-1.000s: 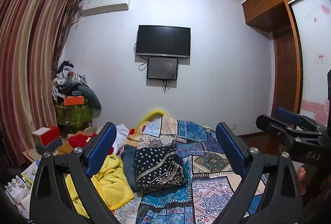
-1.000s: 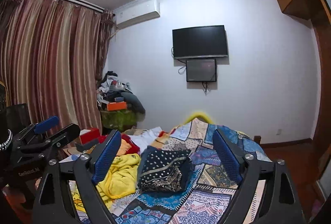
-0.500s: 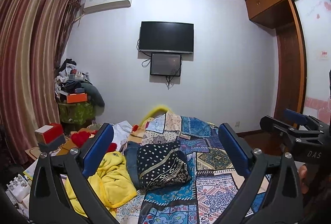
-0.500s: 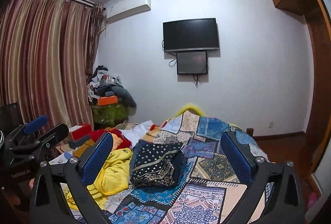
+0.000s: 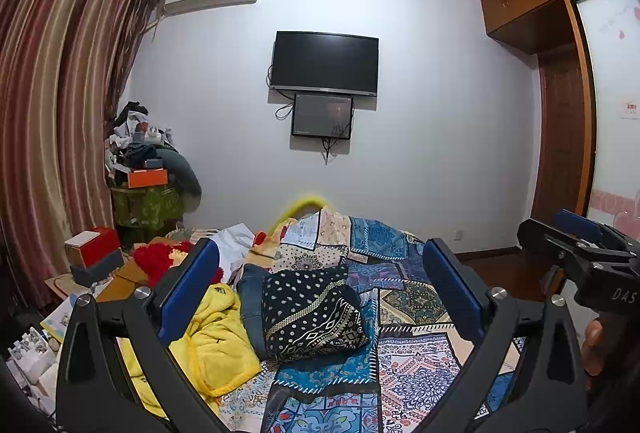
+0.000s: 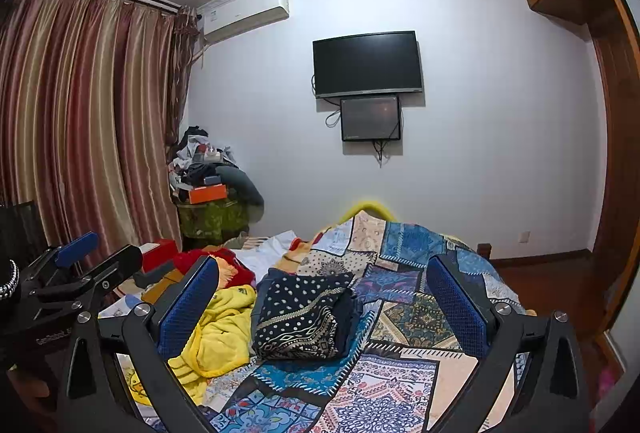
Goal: Fold large clothes
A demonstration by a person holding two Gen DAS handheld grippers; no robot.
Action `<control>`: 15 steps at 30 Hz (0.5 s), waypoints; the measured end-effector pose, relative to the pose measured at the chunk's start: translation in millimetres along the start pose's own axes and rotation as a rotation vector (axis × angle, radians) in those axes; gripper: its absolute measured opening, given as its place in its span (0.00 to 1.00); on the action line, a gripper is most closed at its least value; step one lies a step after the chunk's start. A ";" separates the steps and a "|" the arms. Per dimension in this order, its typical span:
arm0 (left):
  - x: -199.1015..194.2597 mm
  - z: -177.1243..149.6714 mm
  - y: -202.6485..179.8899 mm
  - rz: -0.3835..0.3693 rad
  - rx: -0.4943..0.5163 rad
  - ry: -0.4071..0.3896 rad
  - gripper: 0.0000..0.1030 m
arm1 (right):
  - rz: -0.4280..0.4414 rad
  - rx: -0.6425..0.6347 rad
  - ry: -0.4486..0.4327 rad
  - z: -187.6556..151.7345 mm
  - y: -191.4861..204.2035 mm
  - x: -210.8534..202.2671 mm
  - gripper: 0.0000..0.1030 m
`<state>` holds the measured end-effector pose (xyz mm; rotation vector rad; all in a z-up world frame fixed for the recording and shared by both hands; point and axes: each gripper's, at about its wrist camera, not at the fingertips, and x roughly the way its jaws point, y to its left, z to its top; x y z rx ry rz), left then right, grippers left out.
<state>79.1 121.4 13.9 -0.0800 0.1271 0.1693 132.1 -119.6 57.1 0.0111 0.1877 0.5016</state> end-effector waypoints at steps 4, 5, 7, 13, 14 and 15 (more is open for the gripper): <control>2.4 0.6 -0.2 -0.001 0.001 0.006 0.99 | 0.002 0.008 0.003 1.3 0.4 0.3 1.00; 2.8 0.6 -0.2 -0.002 0.001 0.008 1.00 | 0.003 0.010 0.004 1.2 0.6 0.4 1.00; 3.4 0.7 0.3 -0.003 -0.001 0.010 0.99 | 0.007 0.013 0.006 0.9 0.9 1.0 1.00; 3.9 1.5 -0.1 -0.014 -0.007 0.012 1.00 | 0.009 0.013 0.008 1.2 0.8 1.7 1.00; 3.8 1.4 -0.1 -0.016 -0.006 0.012 1.00 | 0.011 0.014 0.009 1.5 0.5 2.3 1.00; 3.7 1.2 -0.2 -0.017 -0.006 0.012 1.00 | 0.012 0.015 0.011 1.2 0.7 2.3 1.00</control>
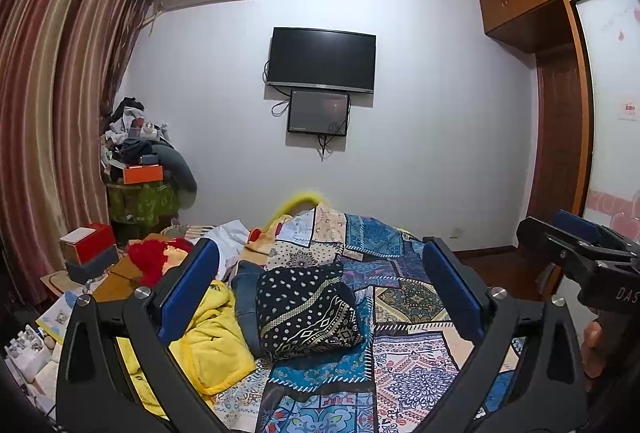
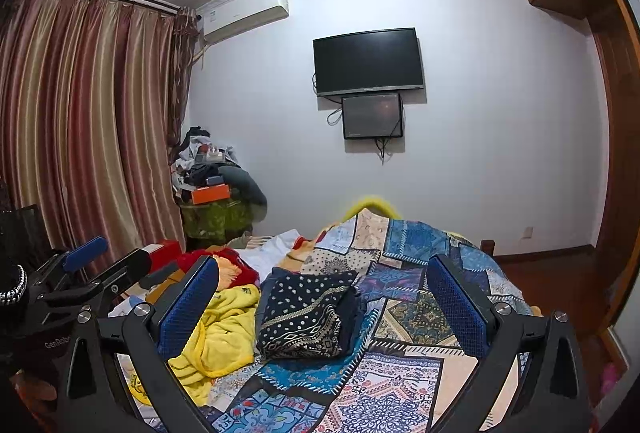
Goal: Fold large clothes
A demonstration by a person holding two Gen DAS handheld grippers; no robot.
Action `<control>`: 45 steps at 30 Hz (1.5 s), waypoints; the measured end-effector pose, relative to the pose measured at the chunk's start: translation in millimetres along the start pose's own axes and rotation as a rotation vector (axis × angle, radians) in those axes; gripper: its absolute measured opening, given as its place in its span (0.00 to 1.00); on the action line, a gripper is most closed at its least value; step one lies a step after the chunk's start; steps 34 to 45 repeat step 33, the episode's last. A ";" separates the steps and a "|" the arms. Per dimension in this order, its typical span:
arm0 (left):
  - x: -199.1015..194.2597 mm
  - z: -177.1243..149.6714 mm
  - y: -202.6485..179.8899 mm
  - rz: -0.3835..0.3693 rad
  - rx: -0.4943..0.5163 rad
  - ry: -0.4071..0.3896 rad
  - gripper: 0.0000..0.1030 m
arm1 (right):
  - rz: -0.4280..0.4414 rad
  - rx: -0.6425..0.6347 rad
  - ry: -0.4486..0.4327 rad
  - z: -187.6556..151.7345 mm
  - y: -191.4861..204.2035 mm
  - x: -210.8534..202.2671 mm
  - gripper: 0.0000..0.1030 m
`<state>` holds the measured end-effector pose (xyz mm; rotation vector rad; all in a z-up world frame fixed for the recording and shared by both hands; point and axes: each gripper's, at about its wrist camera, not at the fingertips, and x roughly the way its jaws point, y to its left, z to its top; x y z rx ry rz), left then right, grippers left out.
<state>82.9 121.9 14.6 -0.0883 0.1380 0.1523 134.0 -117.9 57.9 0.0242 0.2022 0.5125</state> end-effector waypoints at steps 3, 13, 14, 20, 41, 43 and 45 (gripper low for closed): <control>0.4 -0.2 0.5 -0.007 -0.004 0.003 1.00 | 0.001 0.003 -0.002 0.2 0.5 -0.2 1.00; 2.7 -0.1 3.4 -0.056 -0.022 0.023 1.00 | 0.000 0.003 -0.004 -1.1 1.4 -0.2 1.00; 2.5 -0.3 3.2 -0.058 -0.020 0.023 1.00 | -0.002 0.003 -0.004 -0.7 1.7 -0.4 1.00; 3.0 -1.5 1.2 -0.066 -0.017 0.025 1.00 | -0.001 0.003 -0.003 -0.4 1.5 -0.4 1.00; 7.1 -6.5 3.9 -0.064 -0.009 0.035 1.00 | 0.001 0.001 0.008 -1.9 3.2 2.8 1.00; 7.1 -6.5 3.9 -0.064 -0.009 0.035 1.00 | 0.001 0.001 0.008 -1.9 3.2 2.8 1.00; 7.1 -6.5 3.9 -0.064 -0.009 0.035 1.00 | 0.001 0.001 0.008 -1.9 3.2 2.8 1.00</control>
